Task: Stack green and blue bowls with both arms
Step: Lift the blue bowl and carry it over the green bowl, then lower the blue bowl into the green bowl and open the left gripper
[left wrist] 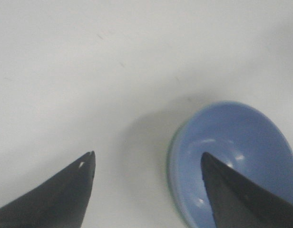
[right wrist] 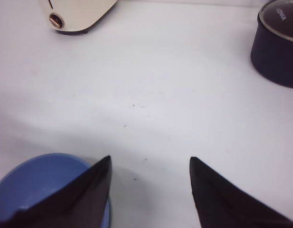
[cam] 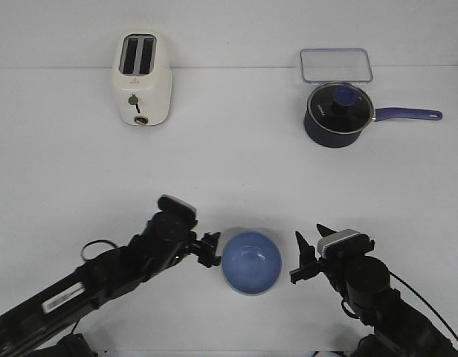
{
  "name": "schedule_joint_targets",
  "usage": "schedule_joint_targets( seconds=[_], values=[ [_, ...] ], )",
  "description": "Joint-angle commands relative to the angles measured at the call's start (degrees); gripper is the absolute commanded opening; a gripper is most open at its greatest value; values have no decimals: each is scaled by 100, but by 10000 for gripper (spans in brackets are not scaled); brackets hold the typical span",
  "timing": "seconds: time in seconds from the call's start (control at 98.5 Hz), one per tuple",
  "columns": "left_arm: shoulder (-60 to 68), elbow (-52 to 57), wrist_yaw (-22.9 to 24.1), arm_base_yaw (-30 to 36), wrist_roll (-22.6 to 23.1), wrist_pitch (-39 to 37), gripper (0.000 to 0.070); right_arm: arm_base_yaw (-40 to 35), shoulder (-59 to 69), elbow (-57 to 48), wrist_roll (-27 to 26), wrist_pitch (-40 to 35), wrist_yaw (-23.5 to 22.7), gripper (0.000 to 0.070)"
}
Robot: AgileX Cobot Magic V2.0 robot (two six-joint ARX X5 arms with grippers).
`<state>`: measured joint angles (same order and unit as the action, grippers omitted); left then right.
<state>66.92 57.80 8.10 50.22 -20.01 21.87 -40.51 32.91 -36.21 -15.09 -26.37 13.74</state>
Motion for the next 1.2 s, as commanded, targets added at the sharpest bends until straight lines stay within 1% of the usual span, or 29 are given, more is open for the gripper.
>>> schedule_joint_targets(
  seconds=[0.0, 0.061, 0.132, 0.193, 0.223, 0.244, 0.264, 0.274, 0.295, 0.305, 0.315, 0.345, 0.355, 0.366, 0.416, 0.447, 0.457, 0.579, 0.63, 1.188],
  values=[
    [-479, 22, 527, -2, 295, 179, 416, -66, -103, -17, 177, 48, 22, 338],
    [-1014, -197, 892, -46, 286, 216, 415, -90, -219, 22, 166, 44, 20, 338],
    [-1685, -686, 1064, -103, 186, 92, 413, -155, -382, 142, 162, 55, 11, 338],
    [-2138, -1117, 1113, -142, 44, -35, 400, -210, -511, 286, 140, 59, -20, 338],
    [-2354, -1346, 1121, -164, -33, -94, 359, -238, -564, 365, 129, 59, -26, 338],
    [-2487, -1486, 1121, -177, -74, -120, 319, -256, -595, 417, 122, 59, -26, 338],
    [-2610, -1617, 1121, -192, -101, -146, 272, -273, -610, 463, 116, 59, -26, 338],
    [-2691, -1703, 1121, -203, -125, -157, 233, -282, -616, 487, 116, 59, -26, 338],
    [-2765, -1784, 1121, -214, -140, -168, 192, -297, -632, 525, 116, 57, -26, 337],
    [-2835, -1856, 1121, -225, -155, -179, 148, -304, -632, 542, 118, 55, -26, 336],
    [-2859, -1880, 1121, -227, -157, -184, 132, -308, -632, 555, 118, 52, -26, 332],
    [-2970, -1996, 1121, -245, -177, -188, 45, -317, -629, 586, 116, 48, -26, 294],
    [-3003, -2026, 1121, -249, -177, -188, 15, -317, -627, 592, 116, 48, -28, 266],
    [-3034, -2057, 1121, -256, -177, -188, 0, -317, -625, 595, 111, 44, -28, 231],
    [-3143, -2142, 1121, -282, -173, -179, 9, -326, -616, 595, 103, 13, -35, 0],
    [-3161, -2149, 1121, -291, -168, -175, 9, -337, -616, 595, 103, 15, -33, 0],
    [-3165, -2149, 1121, -293, -166, -175, 9, -339, -616, 595, 101, 20, -28, 10],
    [-3215, -2146, 1119, -295, -149, -212, 15, -341, -621, 592, 96, 101, -28, 9],
    [-3261, -2146, 1119, -297, -129, -223, 15, -341, -627, 590, -11, 101, -22, 9],
    [-3648, -2146, 1119, -306, -122, -271, 15, -341, -780, 590, -4, 101, -17, 9]
  ],
)
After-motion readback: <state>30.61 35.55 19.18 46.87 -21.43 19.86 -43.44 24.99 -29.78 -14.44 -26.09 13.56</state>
